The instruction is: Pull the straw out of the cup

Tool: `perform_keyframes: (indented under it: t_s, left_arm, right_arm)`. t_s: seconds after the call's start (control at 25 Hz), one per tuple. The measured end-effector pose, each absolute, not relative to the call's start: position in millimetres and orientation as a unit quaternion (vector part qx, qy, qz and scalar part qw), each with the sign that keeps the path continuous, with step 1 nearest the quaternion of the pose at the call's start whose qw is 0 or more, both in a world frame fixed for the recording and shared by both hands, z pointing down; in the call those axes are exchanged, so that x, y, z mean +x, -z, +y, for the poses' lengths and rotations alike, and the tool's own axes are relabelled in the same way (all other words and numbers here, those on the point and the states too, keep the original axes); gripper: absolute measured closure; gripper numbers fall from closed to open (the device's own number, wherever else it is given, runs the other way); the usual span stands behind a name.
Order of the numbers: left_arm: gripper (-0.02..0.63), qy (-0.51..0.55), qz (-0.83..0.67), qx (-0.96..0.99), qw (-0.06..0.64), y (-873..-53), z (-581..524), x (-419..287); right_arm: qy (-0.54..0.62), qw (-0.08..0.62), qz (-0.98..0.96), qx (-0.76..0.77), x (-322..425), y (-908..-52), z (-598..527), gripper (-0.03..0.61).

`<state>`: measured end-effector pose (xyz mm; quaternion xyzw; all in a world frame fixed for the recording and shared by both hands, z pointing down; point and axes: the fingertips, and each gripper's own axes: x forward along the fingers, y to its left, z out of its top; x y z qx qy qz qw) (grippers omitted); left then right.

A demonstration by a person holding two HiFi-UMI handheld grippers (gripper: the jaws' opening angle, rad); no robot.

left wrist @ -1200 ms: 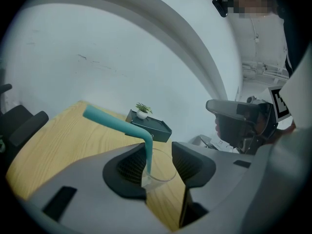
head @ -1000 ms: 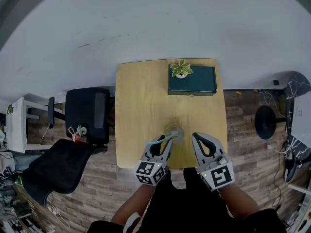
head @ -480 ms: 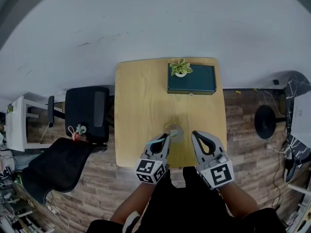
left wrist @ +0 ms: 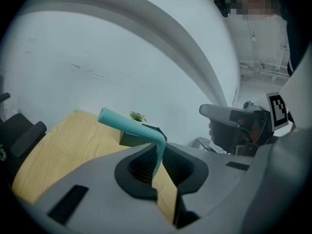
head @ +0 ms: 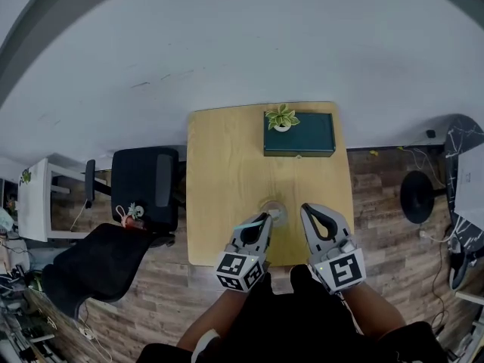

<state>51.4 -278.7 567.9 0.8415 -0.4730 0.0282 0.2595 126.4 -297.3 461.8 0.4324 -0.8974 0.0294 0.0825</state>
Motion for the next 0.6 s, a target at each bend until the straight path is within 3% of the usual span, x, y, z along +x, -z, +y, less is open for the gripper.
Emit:
perform_keyframes:
  t_s: [0.6]
  left_arm:
    - [0.568, -0.034, -0.468, 0.869, 0.159, -491.2, -273.5, 55.8]
  right_arm:
    - [-0.003, 0.042, -0.887, 0.459, 146.0, -428.2, -303.4, 0.56]
